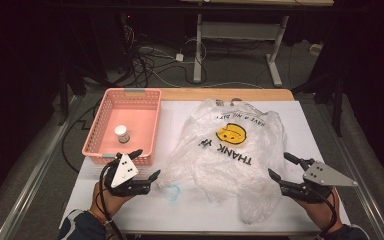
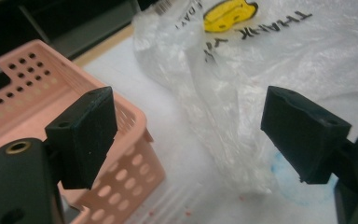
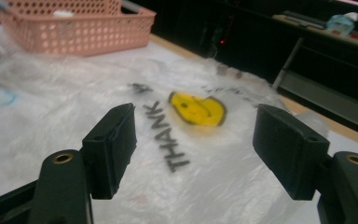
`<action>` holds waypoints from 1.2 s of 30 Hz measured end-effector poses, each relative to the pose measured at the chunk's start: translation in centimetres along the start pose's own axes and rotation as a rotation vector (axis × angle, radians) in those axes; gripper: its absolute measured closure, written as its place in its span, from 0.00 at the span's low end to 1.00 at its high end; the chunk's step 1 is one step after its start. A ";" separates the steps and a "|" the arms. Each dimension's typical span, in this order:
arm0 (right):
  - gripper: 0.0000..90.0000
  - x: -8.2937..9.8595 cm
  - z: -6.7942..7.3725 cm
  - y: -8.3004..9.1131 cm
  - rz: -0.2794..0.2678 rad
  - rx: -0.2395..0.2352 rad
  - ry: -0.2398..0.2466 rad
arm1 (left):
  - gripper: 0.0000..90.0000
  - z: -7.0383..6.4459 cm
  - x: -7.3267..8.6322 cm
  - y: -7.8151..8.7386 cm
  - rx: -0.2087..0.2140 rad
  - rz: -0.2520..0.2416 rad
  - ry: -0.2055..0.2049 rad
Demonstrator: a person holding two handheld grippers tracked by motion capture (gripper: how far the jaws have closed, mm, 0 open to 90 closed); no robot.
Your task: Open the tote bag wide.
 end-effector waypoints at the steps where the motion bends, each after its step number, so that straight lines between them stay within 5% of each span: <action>1: 0.34 0.1 0.1 0.0 0.000 -0.014 -0.007 | 0.21 -0.1 -0.1 -0.1 0.011 -0.004 0.007; 13: 0.35 0.5 -1.8 0.1 -0.005 0.072 -0.031 | 0.22 -2.2 -0.2 -1.0 0.054 0.033 -0.044; 23: 0.36 2.2 -4.6 -0.6 0.049 0.160 -0.066 | 0.22 -3.7 0.3 -2.8 0.103 0.103 -0.072; 29: 0.38 2.2 -7.3 -1.8 0.081 0.202 -0.088 | 0.22 -3.2 0.3 -2.3 0.080 0.087 -0.082; 36: 0.41 2.8 -10.7 -5.1 0.156 0.192 -0.183 | 0.22 -2.3 0.5 -1.8 0.064 0.079 -0.049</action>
Point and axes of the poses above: each handheld gripper's, and its own axes: y roughly backward along the jaws, x roughly out of its underside, z roughly to its left, the point moved 8 cm from there along -y, roughly forward along the jaws, and after that the axes turned 3 degrees about z, right-handed, at the moved point
